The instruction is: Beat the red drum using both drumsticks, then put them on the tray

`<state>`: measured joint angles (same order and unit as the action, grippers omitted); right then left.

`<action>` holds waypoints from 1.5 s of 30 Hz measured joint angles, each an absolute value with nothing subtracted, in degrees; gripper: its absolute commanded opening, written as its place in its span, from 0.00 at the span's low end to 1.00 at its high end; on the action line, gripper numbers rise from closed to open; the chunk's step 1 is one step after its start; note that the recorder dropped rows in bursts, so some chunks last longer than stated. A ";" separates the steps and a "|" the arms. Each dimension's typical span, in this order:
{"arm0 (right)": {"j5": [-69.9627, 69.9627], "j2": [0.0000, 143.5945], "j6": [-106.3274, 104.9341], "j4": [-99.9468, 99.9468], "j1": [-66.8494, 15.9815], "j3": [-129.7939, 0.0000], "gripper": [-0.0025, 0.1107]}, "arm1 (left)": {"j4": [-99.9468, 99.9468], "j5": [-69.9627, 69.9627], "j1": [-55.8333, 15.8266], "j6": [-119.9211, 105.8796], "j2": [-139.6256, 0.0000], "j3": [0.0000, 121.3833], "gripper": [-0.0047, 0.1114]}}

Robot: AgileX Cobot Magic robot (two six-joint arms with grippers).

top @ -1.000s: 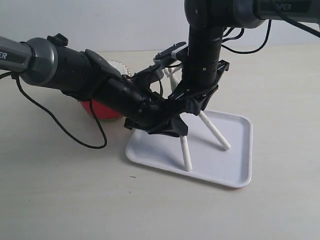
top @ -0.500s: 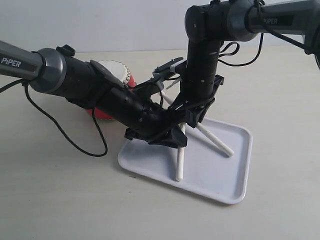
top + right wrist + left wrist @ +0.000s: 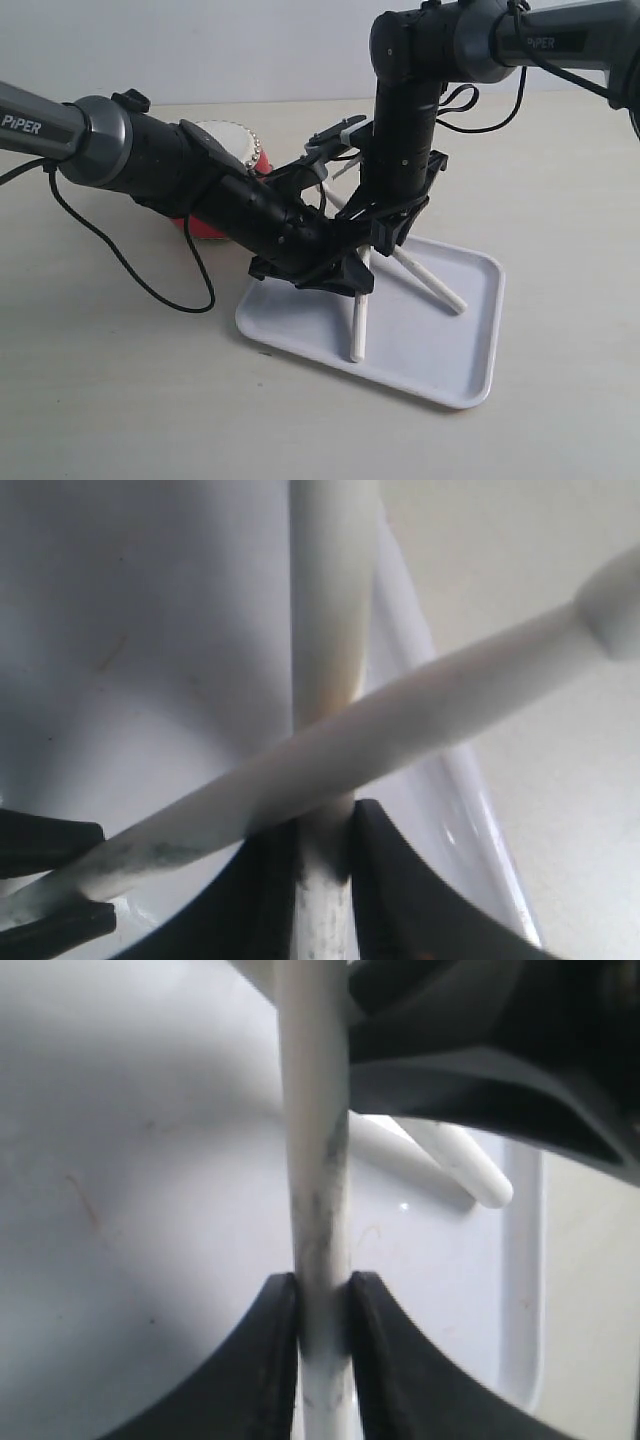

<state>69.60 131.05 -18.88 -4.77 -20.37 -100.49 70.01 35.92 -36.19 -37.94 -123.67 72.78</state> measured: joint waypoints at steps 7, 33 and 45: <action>69.38 131.05 -18.88 -4.88 -20.37 -100.49 0.26 | 69.87 35.92 -36.19 -37.94 -123.67 72.78 0.30; 68.34 128.90 -19.50 -8.33 -20.37 -100.49 0.27 | 67.23 39.56 -35.75 -38.03 -120.06 72.47 0.42; 68.31 115.56 -20.06 -15.75 -20.81 -100.49 0.17 | 66.42 51.51 -30.18 -38.60 -108.22 72.47 0.42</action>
<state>68.31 115.56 -20.06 -15.75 -20.81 -100.49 66.42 51.51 -30.18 -38.60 -108.22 72.47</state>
